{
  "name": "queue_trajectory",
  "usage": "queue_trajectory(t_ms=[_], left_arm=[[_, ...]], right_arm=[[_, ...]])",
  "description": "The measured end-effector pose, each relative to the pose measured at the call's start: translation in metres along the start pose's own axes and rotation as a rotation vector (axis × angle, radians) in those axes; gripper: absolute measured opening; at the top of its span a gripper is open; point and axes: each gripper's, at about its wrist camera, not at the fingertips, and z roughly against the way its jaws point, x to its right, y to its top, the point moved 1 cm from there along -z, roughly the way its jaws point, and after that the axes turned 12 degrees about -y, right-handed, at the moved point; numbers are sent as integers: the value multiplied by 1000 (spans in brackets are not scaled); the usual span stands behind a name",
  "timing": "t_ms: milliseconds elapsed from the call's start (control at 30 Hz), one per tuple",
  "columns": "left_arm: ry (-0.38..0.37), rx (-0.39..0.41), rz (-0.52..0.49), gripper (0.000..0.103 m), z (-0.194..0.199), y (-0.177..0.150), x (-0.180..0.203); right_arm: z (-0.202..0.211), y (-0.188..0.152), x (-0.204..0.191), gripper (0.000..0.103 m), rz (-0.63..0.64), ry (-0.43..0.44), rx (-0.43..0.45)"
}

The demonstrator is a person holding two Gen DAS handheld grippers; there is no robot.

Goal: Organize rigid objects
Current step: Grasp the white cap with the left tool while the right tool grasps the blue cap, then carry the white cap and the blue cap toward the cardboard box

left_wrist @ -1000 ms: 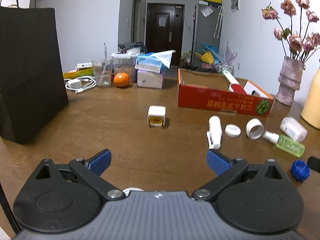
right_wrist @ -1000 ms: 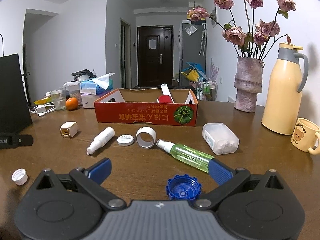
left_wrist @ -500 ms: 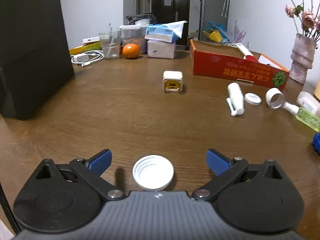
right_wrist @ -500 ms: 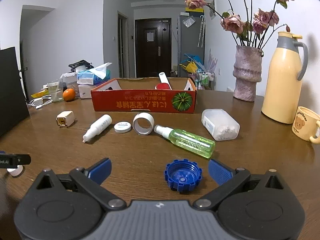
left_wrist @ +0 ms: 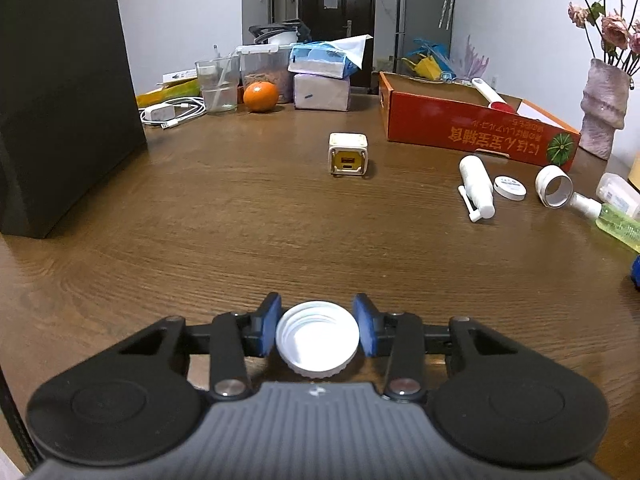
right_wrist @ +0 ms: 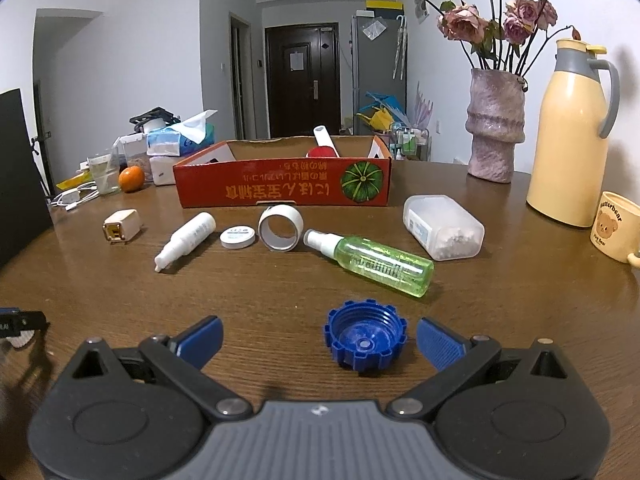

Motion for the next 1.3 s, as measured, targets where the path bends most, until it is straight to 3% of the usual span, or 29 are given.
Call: queue_trajectory(t_ms=[600, 867, 1000, 1133, 1300], left_arm=[[-76, 68, -26, 41, 5, 23, 17], [-100, 84, -39, 41, 2, 32, 28], [-103, 87, -38, 41, 1, 35, 29], [-112, 94, -37, 41, 0, 40, 31], [-123, 97, -37, 41, -2, 44, 32]], right_arm=[[-9, 1, 0, 103, 4, -18, -12], [-27, 6, 9, 103, -30, -85, -48], [-34, 5, 12, 92, -37, -88, -65], [-43, 6, 14, 53, -44, -69, -110], [-39, 8, 13, 53, -53, -42, -79]])
